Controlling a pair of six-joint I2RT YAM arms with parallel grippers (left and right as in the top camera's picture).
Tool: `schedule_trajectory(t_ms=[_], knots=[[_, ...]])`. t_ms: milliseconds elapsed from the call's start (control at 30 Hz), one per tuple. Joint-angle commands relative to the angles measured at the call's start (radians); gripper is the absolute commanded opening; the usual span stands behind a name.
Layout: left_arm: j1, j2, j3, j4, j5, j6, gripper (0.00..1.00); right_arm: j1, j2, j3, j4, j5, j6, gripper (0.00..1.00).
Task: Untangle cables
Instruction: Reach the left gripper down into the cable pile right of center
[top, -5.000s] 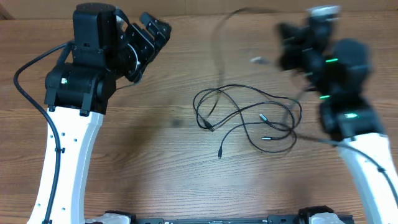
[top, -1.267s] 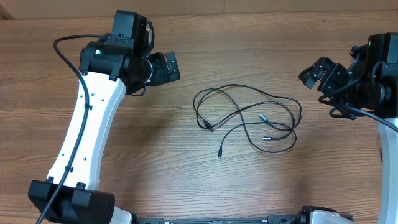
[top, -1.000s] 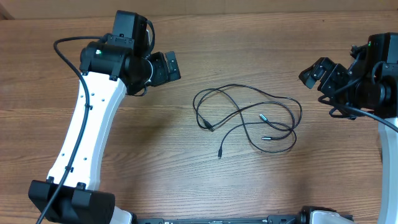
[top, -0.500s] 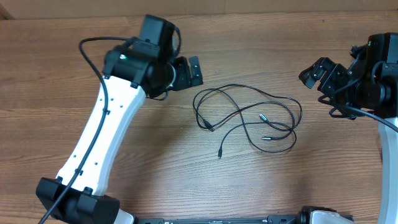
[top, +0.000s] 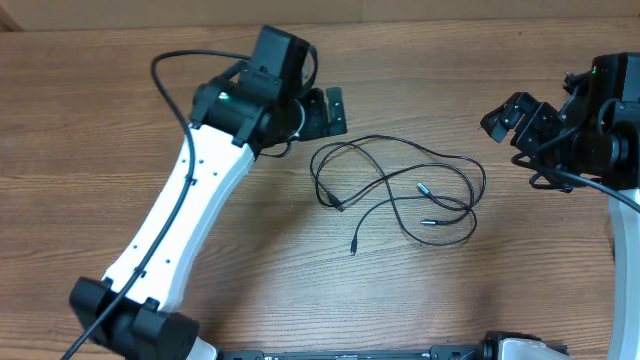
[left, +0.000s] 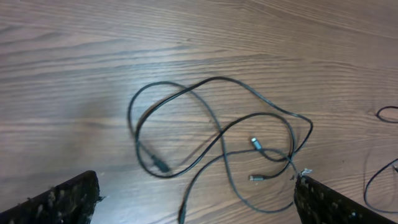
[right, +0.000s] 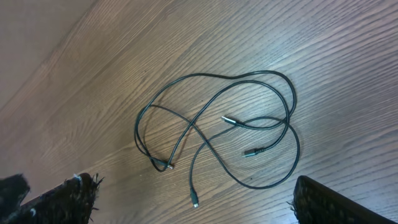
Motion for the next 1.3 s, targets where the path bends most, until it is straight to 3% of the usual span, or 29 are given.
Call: schedule_trajectory(t_ms=[0, 367, 500, 700, 967, 1133, 1267], knots=[[-0.030, 0.063, -0.013, 0.029, 0.002, -0.014, 1.00, 0.002, 0.003, 0.011, 0.002, -0.002, 0.001, 1.00], [-0.085, 0.275, -0.013, 0.340, 0.378, -0.042, 0.95, 0.002, 0.003, 0.011, 0.002, -0.002, 0.001, 1.00], [-0.104, 0.367, -0.013, 0.484, 0.503, -0.248, 0.96, 0.002, 0.003, 0.011, 0.002, -0.002, 0.001, 1.00], [-0.153, 0.510, -0.013, 0.766, 0.669, -0.597, 0.85, 0.002, 0.003, 0.011, 0.002, -0.002, 0.001, 1.00], [-0.248, 0.618, -0.013, 0.894, 0.591, -0.829, 0.86, 0.002, 0.003, 0.011, 0.002, -0.002, 0.001, 1.00], [-0.299, 0.631, -0.013, 0.923, 0.369, -0.852, 0.73, 0.002, 0.003, 0.011, 0.002, -0.002, 0.001, 1.00], [-0.341, 0.631, -0.013, 0.970, 0.187, -0.868, 0.70, 0.002, 0.003, 0.011, 0.002, -0.002, 0.001, 1.00]])
